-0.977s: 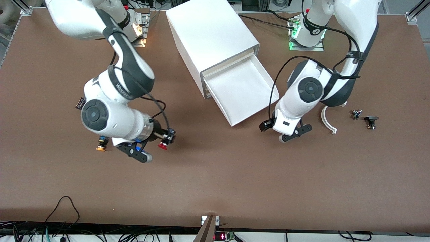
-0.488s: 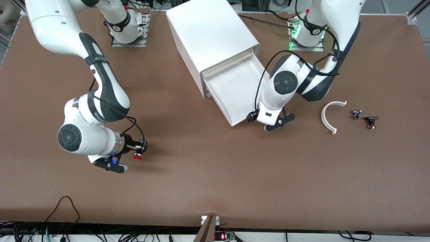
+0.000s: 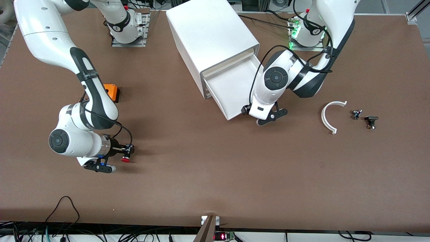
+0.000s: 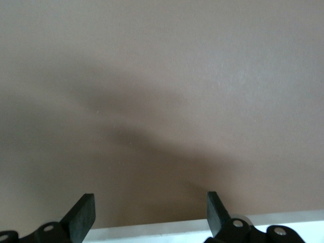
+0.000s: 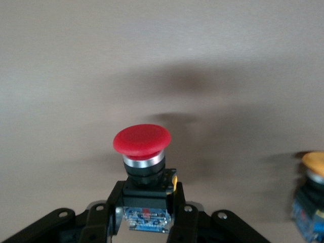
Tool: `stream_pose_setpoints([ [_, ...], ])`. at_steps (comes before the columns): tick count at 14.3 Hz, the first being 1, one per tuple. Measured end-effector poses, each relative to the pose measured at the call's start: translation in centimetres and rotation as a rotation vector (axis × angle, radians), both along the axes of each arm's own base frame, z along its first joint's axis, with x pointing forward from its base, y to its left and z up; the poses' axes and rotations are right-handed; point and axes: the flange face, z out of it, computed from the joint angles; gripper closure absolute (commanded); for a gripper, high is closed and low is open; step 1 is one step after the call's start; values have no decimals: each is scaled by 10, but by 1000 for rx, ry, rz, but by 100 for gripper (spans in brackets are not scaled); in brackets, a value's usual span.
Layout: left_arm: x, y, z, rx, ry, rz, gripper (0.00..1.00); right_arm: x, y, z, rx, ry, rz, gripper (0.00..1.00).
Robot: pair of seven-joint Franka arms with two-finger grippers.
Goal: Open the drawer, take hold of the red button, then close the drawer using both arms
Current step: 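Place the red button on the table while the left gripper shuts the drawer, then open the right gripper and draw it back from the red button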
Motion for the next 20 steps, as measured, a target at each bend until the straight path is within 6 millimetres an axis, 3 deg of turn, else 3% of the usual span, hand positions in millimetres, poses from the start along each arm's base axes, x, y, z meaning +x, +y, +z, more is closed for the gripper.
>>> stream_pose_setpoints([
  [3, -13, -16, 2, -16, 25, -20, 3, -14, -19, -33, -8, -1, 34, 100],
  [5, -20, -23, 3, -27, 53, -21, 3, -19, -23, -43, -8, 4, 43, 100],
  [6, -25, -27, 3, -32, 69, -22, 3, -19, -23, -43, -8, 3, 44, 86],
  [7, -29, -30, 3, -32, 84, -26, 3, -19, -23, -43, -8, 3, 44, 43],
  [8, -34, -34, 3, -33, 101, -32, 3, -19, -23, -43, -8, 3, 44, 15],
  [9, -39, -39, 3, -38, 117, -36, 3, -19, -23, -43, -8, 3, 44, 0],
  [12, -56, -51, 2, -45, 145, -56, 2, -17, -23, -36, -8, -9, 44, 0],
  [14, -65, -57, -1, -42, 158, -72, 2, -11, -23, -18, -19, -44, 59, 0],
  [20, -88, -74, -2, -65, 206, -83, 1, -2, -7, 85, -93, -188, 138, 0],
])
